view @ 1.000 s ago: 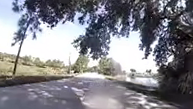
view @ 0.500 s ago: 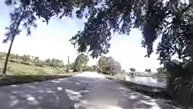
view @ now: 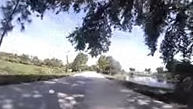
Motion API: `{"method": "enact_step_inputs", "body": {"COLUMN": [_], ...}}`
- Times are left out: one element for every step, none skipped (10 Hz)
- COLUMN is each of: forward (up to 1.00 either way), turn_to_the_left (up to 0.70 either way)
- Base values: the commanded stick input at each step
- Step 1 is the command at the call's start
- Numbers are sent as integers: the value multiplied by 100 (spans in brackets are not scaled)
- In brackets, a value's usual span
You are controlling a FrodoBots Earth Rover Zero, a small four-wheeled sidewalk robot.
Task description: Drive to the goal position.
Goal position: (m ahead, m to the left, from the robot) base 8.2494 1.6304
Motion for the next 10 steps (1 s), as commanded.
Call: {"method": "enact_step_inputs", "body": {"forward": [85,85,85,85,85,85,85,85,85,85], "turn_to_the_left": [15,0,0,0,0,0,0,0,0,0]}}
